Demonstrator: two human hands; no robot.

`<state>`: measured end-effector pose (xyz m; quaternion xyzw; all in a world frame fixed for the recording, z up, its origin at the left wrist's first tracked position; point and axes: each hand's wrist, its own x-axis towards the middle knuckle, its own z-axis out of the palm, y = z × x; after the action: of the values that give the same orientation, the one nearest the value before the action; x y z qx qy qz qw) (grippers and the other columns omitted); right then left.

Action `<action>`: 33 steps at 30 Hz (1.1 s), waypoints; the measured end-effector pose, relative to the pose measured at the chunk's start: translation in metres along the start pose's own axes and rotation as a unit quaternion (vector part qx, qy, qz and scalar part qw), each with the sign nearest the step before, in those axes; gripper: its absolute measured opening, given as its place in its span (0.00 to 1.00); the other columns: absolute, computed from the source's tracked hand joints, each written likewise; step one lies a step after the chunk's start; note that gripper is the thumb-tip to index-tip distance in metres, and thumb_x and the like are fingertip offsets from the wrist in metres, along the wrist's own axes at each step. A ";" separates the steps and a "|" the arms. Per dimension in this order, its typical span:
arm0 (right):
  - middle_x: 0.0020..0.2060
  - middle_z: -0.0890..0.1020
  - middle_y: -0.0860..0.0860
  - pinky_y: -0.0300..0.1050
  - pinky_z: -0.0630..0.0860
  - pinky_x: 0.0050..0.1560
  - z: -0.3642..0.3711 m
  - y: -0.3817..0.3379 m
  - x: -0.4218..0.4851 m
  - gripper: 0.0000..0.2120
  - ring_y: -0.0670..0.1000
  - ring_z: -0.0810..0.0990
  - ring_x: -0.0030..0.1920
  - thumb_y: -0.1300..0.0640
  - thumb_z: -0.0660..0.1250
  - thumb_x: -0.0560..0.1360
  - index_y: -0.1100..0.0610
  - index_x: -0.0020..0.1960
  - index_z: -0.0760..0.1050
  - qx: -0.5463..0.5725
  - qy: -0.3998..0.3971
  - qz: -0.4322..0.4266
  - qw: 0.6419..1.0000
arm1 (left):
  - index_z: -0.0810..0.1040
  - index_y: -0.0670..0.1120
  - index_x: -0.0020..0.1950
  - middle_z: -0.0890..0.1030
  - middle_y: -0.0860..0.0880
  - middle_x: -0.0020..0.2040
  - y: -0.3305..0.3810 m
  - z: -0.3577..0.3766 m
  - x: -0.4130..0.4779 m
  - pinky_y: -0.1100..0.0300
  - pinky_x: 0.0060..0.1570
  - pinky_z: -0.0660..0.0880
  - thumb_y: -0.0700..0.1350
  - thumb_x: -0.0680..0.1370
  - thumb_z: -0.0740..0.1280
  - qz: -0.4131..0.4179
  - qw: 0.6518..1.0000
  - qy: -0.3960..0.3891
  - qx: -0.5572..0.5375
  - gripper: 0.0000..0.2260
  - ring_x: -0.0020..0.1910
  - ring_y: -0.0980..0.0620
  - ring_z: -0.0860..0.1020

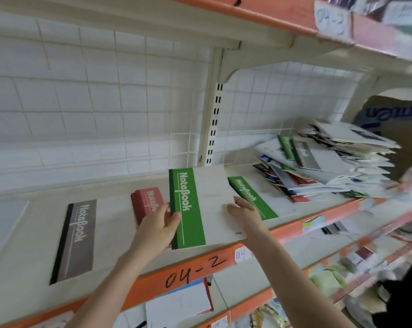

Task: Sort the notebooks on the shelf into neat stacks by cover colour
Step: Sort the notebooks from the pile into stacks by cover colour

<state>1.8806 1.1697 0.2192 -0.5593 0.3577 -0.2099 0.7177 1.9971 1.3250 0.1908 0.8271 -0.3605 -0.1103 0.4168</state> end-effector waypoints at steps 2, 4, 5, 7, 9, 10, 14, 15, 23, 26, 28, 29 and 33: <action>0.44 0.79 0.55 0.46 0.79 0.37 -0.016 -0.001 0.009 0.10 0.53 0.79 0.39 0.66 0.61 0.78 0.57 0.58 0.72 0.016 0.004 -0.002 1.000 | 0.70 0.47 0.59 0.78 0.54 0.46 0.017 0.017 0.011 0.62 0.40 0.78 0.46 0.80 0.62 -0.002 0.998 0.002 -0.070 0.09 0.42 0.58 0.79; 0.43 0.80 0.54 0.49 0.78 0.40 -0.033 -0.005 0.017 0.10 0.54 0.79 0.38 0.66 0.59 0.78 0.56 0.54 0.75 -0.006 -0.008 -0.022 1.000 | 0.68 0.48 0.57 0.78 0.53 0.48 0.036 0.035 0.021 0.61 0.40 0.77 0.43 0.78 0.65 -0.047 0.984 0.018 -0.173 0.10 0.44 0.57 0.79; 0.40 0.80 0.53 0.48 0.78 0.39 -0.041 -0.008 0.022 0.10 0.53 0.78 0.37 0.66 0.58 0.79 0.56 0.51 0.75 -0.035 -0.013 -0.037 0.999 | 0.67 0.49 0.57 0.78 0.53 0.48 0.045 0.045 0.026 0.60 0.41 0.76 0.41 0.77 0.66 -0.076 0.972 0.026 -0.223 0.12 0.45 0.55 0.79; 0.36 0.78 0.51 0.42 0.76 0.34 -0.057 -0.017 0.031 0.11 0.51 0.76 0.35 0.66 0.58 0.78 0.54 0.45 0.75 -0.121 -0.007 -0.069 0.990 | 0.67 0.47 0.57 0.77 0.52 0.47 0.062 0.064 0.035 0.57 0.41 0.75 0.37 0.76 0.66 -0.119 0.949 0.044 -0.289 0.14 0.45 0.53 0.78; 0.35 0.75 0.49 0.37 0.71 0.32 -0.077 -0.028 0.047 0.10 0.48 0.74 0.34 0.66 0.58 0.77 0.54 0.42 0.72 -0.229 0.024 -0.116 0.966 | 0.68 0.46 0.57 0.78 0.51 0.46 0.075 0.081 0.046 0.57 0.39 0.74 0.33 0.75 0.66 -0.140 0.931 0.061 -0.330 0.14 0.43 0.52 0.78; 0.35 0.75 0.49 0.37 0.70 0.34 -0.087 -0.034 0.055 0.09 0.49 0.73 0.35 0.66 0.59 0.76 0.54 0.46 0.71 -0.280 0.043 -0.146 0.948 | 0.68 0.46 0.56 0.78 0.50 0.46 0.080 0.088 0.052 0.57 0.39 0.74 0.32 0.75 0.65 -0.147 0.925 0.072 -0.343 0.15 0.42 0.52 0.78; 0.41 0.81 0.57 0.41 0.66 0.40 -0.130 -0.057 0.079 0.12 0.56 0.76 0.42 0.66 0.59 0.76 0.58 0.55 0.75 -0.361 0.121 -0.239 0.893 | 0.67 0.46 0.56 0.76 0.51 0.44 0.096 0.113 0.073 0.60 0.37 0.71 0.30 0.75 0.64 -0.155 0.930 0.100 -0.318 0.16 0.40 0.55 0.75; 0.37 0.80 0.56 0.42 0.64 0.38 -0.140 -0.060 0.083 0.09 0.57 0.75 0.40 0.66 0.59 0.75 0.58 0.51 0.76 -0.374 0.135 -0.260 0.880 | 0.66 0.45 0.56 0.75 0.51 0.44 0.099 0.120 0.077 0.60 0.36 0.70 0.30 0.75 0.64 -0.155 0.934 0.101 -0.306 0.16 0.40 0.56 0.75; 0.45 0.81 0.58 0.45 0.71 0.44 -0.200 -0.080 0.107 0.10 0.58 0.78 0.46 0.71 0.60 0.74 0.65 0.51 0.78 -0.388 0.149 -0.401 0.817 | 0.60 0.40 0.71 0.60 0.39 0.69 0.132 0.186 0.106 0.59 0.57 0.73 0.41 0.76 0.67 -0.063 0.994 0.021 0.090 0.27 0.62 0.43 0.71; 0.47 0.81 0.59 0.41 0.68 0.46 -0.219 -0.090 0.117 0.11 0.58 0.77 0.49 0.71 0.61 0.74 0.66 0.52 0.78 -0.407 0.158 -0.420 0.795 | 0.62 0.42 0.72 0.51 0.36 0.74 0.139 0.207 0.106 0.51 0.71 0.60 0.48 0.80 0.60 -0.038 0.965 -0.014 0.259 0.23 0.73 0.38 0.57; 0.51 0.81 0.59 0.42 0.67 0.48 -0.232 -0.095 0.124 0.12 0.59 0.75 0.53 0.70 0.60 0.74 0.66 0.54 0.78 -0.432 0.165 -0.410 0.786 | 0.66 0.44 0.70 0.56 0.38 0.74 0.141 0.218 0.106 0.48 0.70 0.59 0.53 0.80 0.56 -0.034 0.947 -0.040 0.318 0.21 0.72 0.39 0.57; 0.53 0.80 0.59 0.42 0.67 0.50 -0.238 -0.097 0.128 0.13 0.59 0.74 0.56 0.69 0.60 0.74 0.65 0.56 0.77 -0.446 0.169 -0.400 0.783 | 0.66 0.46 0.70 0.58 0.40 0.74 0.143 0.222 0.106 0.46 0.70 0.58 0.56 0.80 0.54 -0.035 0.939 -0.057 0.337 0.22 0.72 0.40 0.57; 0.61 0.76 0.58 0.45 0.65 0.60 -0.261 -0.107 0.142 0.16 0.59 0.69 0.63 0.66 0.59 0.76 0.63 0.62 0.74 -0.529 0.155 -0.367 0.749 | 0.64 0.50 0.71 0.62 0.44 0.72 0.148 0.233 0.110 0.40 0.68 0.54 0.62 0.78 0.50 -0.030 0.910 -0.095 0.402 0.26 0.71 0.43 0.59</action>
<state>1.7891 0.8693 0.2505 -0.8976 0.2851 -0.3180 0.1091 1.8888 1.0489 0.1713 0.9208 -0.3872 -0.0468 0.0093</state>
